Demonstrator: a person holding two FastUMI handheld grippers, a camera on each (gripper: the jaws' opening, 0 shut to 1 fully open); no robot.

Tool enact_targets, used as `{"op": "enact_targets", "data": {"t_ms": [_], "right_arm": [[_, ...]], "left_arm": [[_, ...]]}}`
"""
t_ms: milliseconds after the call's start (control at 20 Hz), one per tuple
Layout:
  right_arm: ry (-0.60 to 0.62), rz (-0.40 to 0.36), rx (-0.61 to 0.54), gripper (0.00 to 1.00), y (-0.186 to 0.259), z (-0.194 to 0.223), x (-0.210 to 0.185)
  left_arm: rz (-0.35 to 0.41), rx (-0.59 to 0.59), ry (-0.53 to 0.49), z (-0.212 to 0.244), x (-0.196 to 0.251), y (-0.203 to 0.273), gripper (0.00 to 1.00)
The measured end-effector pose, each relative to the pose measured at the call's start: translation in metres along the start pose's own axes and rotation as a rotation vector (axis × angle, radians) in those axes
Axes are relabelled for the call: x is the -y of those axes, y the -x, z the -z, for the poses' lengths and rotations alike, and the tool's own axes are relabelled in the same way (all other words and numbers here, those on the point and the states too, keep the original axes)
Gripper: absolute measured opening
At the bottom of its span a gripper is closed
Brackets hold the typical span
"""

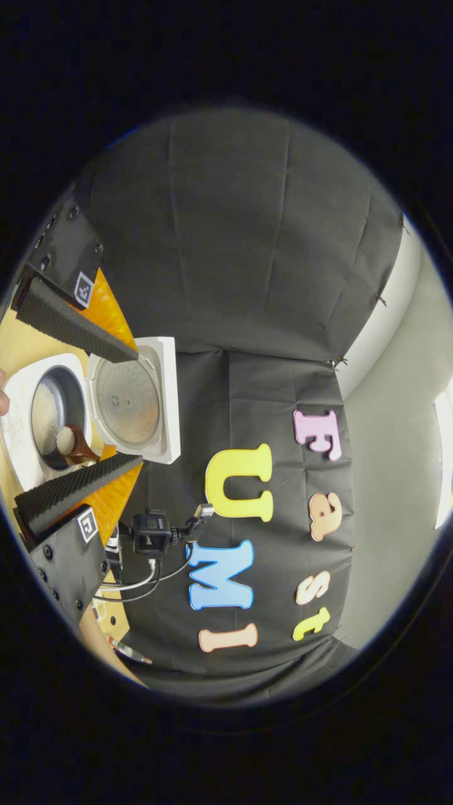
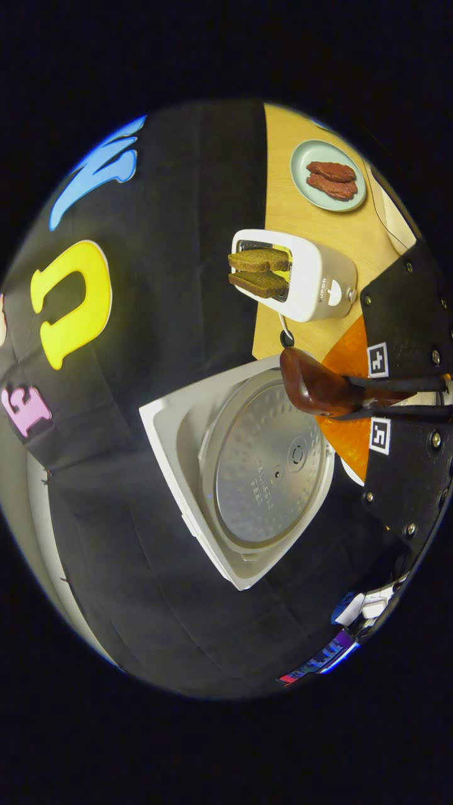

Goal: Close the left gripper, press the button to open the rice cooker; take a wooden spoon from the chopstick holder with the right hand, scoop a spoonful of rice and pour it into the rice cooker, then put the wooden spoon back into the chopstick holder.

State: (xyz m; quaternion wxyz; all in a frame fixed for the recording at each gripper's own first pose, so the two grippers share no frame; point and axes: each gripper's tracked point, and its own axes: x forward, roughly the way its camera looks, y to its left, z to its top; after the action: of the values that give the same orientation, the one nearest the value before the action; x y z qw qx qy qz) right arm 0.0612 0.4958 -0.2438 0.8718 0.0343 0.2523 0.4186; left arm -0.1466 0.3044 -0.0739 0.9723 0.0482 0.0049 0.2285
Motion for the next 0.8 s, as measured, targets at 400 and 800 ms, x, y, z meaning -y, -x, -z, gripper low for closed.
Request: {"op": "enact_targets", "data": {"t_ms": [400, 800], "right_arm": [[0.3, -0.046, 0.02, 0.08, 0.002, 0.004, -0.029], [0.632, -0.108, 0.071, 0.09, 0.019, -0.001, -0.06]], "left_arm": [[-0.011, -0.006, 0.002, 0.012, -0.002, 0.005, 0.99], [-0.01, -0.019, 0.016, 0.022, -0.005, 0.014, 0.95]]}}
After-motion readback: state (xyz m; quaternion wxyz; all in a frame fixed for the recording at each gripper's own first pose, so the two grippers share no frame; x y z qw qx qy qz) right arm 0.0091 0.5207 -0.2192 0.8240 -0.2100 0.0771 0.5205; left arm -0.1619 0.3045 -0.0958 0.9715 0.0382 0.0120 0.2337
